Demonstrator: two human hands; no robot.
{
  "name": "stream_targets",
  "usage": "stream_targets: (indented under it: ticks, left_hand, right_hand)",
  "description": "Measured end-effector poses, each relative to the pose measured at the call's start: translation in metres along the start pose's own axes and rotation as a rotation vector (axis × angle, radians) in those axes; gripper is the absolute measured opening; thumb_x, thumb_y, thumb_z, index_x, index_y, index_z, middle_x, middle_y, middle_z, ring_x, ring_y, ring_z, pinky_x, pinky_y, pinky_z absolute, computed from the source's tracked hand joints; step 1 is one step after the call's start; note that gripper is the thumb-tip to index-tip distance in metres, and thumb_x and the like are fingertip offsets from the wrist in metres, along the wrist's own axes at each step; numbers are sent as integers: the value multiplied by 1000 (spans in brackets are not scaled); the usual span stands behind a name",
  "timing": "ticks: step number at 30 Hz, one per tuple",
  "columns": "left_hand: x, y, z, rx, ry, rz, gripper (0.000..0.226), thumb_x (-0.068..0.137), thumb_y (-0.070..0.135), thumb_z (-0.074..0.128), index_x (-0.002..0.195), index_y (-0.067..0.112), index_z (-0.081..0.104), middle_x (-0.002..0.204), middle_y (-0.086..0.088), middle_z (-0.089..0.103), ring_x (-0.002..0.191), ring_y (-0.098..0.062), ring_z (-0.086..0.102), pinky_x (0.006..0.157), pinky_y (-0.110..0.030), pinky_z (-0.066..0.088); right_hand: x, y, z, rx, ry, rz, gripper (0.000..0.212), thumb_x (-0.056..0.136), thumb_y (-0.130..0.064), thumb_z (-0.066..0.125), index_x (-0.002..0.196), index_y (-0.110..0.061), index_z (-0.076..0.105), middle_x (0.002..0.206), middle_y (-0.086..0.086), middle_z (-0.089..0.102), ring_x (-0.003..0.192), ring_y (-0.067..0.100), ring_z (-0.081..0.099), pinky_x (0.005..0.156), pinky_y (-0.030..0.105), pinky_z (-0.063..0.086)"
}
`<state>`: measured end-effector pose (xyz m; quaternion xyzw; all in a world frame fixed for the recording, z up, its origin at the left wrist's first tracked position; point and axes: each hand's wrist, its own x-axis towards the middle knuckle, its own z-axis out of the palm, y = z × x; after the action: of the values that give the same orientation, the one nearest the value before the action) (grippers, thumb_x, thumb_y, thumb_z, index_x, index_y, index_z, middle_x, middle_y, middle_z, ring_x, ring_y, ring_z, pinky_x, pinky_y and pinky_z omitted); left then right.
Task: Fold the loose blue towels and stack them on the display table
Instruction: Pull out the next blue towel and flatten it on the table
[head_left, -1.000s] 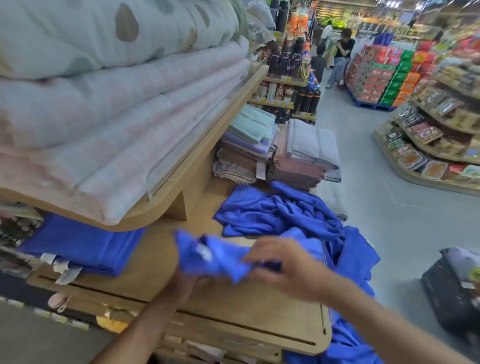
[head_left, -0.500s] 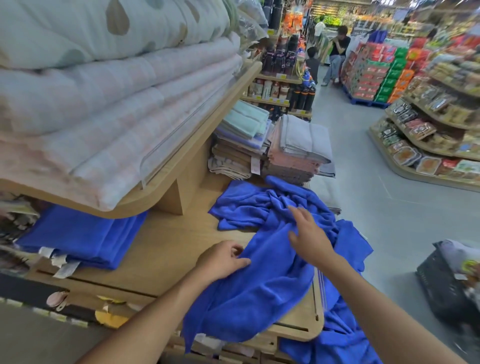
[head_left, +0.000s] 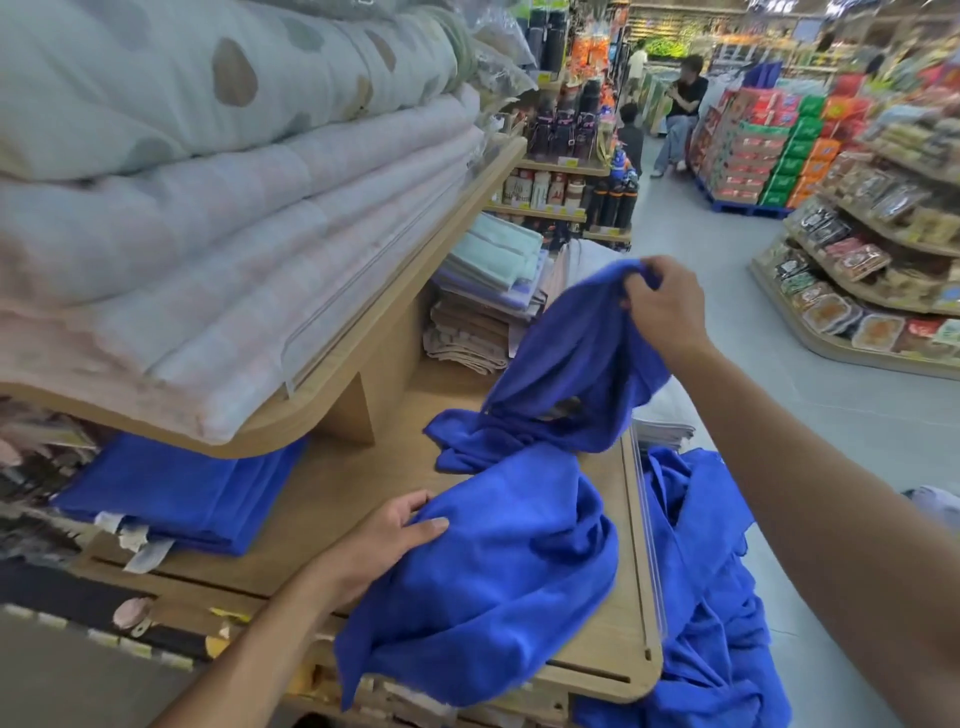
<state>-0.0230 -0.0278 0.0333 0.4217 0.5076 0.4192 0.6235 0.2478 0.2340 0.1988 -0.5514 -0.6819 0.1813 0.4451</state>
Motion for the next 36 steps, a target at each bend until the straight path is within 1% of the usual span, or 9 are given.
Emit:
stream_targets:
  ticks: [6,10,14,18,24,28,30,33,36]
  left_hand:
    - [-3,-4,-11,-66,264,-24,26,103,6,52,107,14,77,111,-11,76,98,-17,74,75,-19,55]
    - [5,-15,-26,-145,588,-156,21,102,8,51,102,12,71,94,-9,78,84,-21,73,73,-30,54]
    - [25,1,-37,-233,586,-321,13,103,16,52,100,7,61,86,-11,67,75,-26,65,67,-35,55]
    - [60,60,-30,-532,525,-16,22,105,7,40,100,12,61,78,-7,74,60,-16,71,49,-24,56]
    - [77,76,-21,477,738,260,29,94,16,60,123,20,63,119,-15,66,107,-32,63,99,-49,50]
    - [59,57,2,-270,314,-74,52,93,63,51,106,18,72,110,-12,75,79,-20,72,65,-34,57]
    - [56,42,11,-578,77,-191,57,97,57,53,124,9,67,119,-16,71,99,-31,71,79,-41,56]
    - [54,23,27,-713,103,-206,54,95,28,60,143,3,55,133,-20,65,122,-34,63,105,-46,48]
    - [52,16,31,-756,110,-170,57,88,27,69,141,8,58,136,-19,63,126,-37,60,111,-50,44]
  right_hand:
    - [36,-51,38,133,-59,-74,18,92,-19,52,95,-21,69,97,4,75,93,26,72,90,48,57]
    - [18,-34,60,57,-218,-142,15,94,-25,54,91,-23,69,80,-9,70,68,11,74,75,37,61]
    - [13,-23,59,30,-247,-85,19,100,-29,51,84,-26,61,82,2,72,55,7,71,63,36,57]
    - [14,-55,32,365,-201,-16,14,107,-16,45,104,-15,59,98,10,67,72,16,76,61,27,59]
    - [-50,-86,-38,704,-401,-232,18,84,-1,46,94,-12,56,91,12,60,84,26,61,77,32,52]
    - [-114,-37,-58,479,-802,-171,28,65,5,46,77,-12,65,80,13,60,77,22,53,70,31,42]
    - [-143,-4,-51,150,-1060,-32,25,76,2,51,75,-15,70,84,7,71,79,17,65,77,32,52]
    - [-174,47,-29,-540,-1123,-62,23,90,-17,53,84,-34,69,94,-11,72,78,10,72,76,32,59]
    - [-196,65,-3,-413,-958,70,12,92,-39,58,101,-42,64,107,-17,68,66,10,72,68,30,59]
